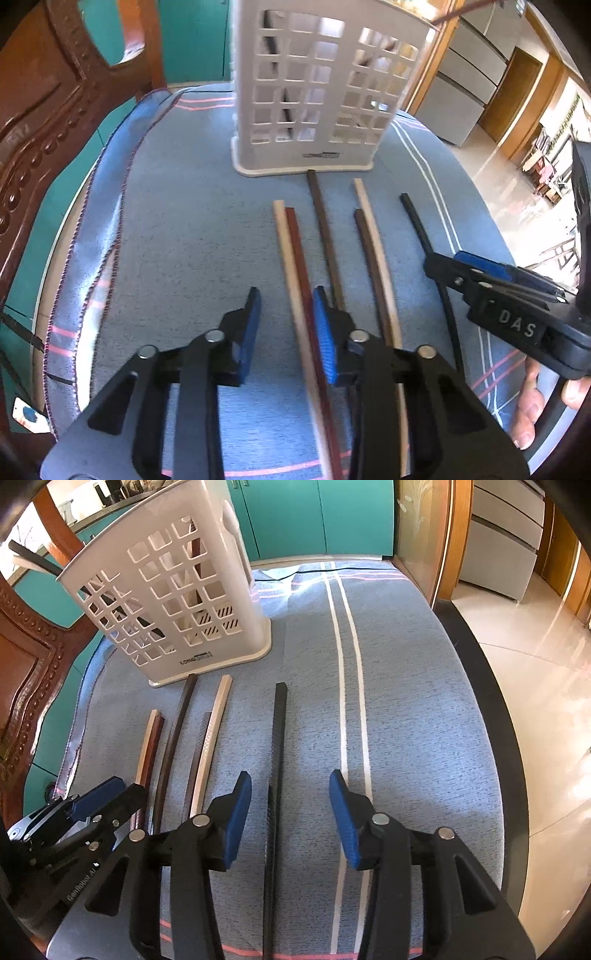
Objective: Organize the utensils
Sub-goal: 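Grasp a light wooden chopstick with the left gripper while the right gripper holds the black one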
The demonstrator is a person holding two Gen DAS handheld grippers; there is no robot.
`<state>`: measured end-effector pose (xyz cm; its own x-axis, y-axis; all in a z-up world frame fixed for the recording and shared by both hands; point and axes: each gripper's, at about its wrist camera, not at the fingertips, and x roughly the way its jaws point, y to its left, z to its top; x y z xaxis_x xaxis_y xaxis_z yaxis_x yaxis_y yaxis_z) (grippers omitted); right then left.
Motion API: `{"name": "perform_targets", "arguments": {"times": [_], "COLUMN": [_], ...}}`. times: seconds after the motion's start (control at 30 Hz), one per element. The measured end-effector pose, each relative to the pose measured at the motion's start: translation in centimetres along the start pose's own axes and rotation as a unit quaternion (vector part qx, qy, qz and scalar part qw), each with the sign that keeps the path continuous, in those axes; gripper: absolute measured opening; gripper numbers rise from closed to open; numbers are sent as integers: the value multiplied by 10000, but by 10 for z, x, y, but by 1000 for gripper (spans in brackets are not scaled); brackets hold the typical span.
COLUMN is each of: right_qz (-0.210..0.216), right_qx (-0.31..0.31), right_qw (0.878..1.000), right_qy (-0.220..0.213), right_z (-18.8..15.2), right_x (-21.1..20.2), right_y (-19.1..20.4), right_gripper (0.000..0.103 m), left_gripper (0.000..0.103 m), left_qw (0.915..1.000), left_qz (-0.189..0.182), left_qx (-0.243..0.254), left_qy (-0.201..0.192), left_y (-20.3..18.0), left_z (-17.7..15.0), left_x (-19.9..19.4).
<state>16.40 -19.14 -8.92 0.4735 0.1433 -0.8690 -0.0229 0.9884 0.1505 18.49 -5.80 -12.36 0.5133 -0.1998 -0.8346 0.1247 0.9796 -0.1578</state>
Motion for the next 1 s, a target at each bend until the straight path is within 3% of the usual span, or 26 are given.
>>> {"name": "perform_targets", "arguments": {"times": [0.07,0.13,0.27,0.63,0.8,1.0], "right_qz": [-6,2,5,-18,-51,-285], "right_qx": [-12,-12,6,-22,-44,-314], "right_qw": [10000,10000,10000,10000,10000,9991], "right_qy": [5,5,11,14,7,-25], "right_z": [0,0,0,1,1,0], "right_x": [0,0,0,1,2,4], "right_y": [0,0,-1,-1,0,9], "right_gripper": [44,44,44,45,45,45], "left_gripper": [15,15,13,13,18,24], "left_qw": [9997,9992,9997,9977,9974,9969], "left_qz": [142,270,203,308,463,748], "left_qx": [180,278,15,-210,-339,-146], "left_qy": [-41,-92,-159,-564,-426,-185], "left_y": [-11,-14,-6,15,24,25], "left_z": [-2,-3,-1,4,5,4], "left_x": [3,2,-4,-35,-29,-12]}}
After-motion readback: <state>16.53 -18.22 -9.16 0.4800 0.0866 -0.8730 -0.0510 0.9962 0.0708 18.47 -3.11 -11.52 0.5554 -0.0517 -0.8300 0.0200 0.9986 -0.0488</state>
